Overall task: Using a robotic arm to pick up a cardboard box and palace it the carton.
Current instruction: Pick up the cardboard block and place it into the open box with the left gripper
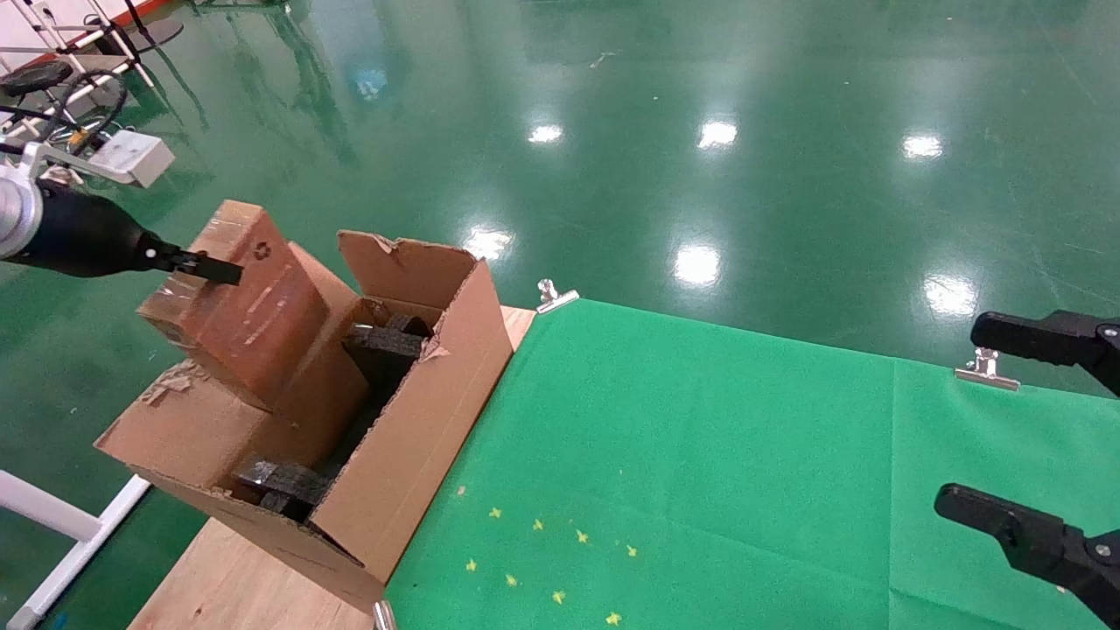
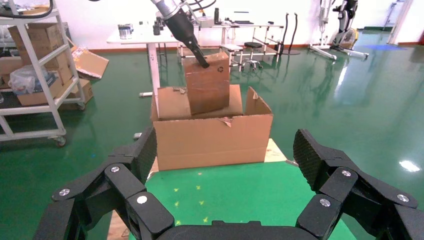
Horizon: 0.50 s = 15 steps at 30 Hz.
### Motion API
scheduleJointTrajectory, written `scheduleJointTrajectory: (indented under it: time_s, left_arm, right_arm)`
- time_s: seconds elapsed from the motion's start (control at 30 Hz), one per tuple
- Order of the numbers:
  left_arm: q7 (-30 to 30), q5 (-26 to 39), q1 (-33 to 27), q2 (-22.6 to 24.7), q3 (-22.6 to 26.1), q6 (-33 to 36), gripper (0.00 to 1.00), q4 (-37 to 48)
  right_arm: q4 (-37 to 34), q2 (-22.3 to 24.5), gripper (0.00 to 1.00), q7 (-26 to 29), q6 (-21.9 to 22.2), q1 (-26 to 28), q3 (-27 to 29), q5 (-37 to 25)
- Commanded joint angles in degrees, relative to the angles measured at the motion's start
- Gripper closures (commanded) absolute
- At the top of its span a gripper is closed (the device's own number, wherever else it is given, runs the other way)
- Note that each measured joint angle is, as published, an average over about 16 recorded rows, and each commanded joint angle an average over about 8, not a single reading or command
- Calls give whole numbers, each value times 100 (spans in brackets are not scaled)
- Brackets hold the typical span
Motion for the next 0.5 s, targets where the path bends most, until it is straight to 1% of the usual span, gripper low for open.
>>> scheduleJointTrajectory:
  time_s: [0.03, 0.23, 0.5]
  left_arm:
    - [47, -76, -4, 19, -51, 57, 100, 6]
    - [82, -51, -31, 35, -33, 166, 100, 87]
    - [15, 12, 98, -8, 11, 295, 100, 248]
  right_arm:
    - [0, 0, 0, 0, 0, 0, 0, 0]
    - [0, 0, 0, 0, 0, 0, 0, 0]
    - [0, 0, 0, 0, 0, 0, 0, 0]
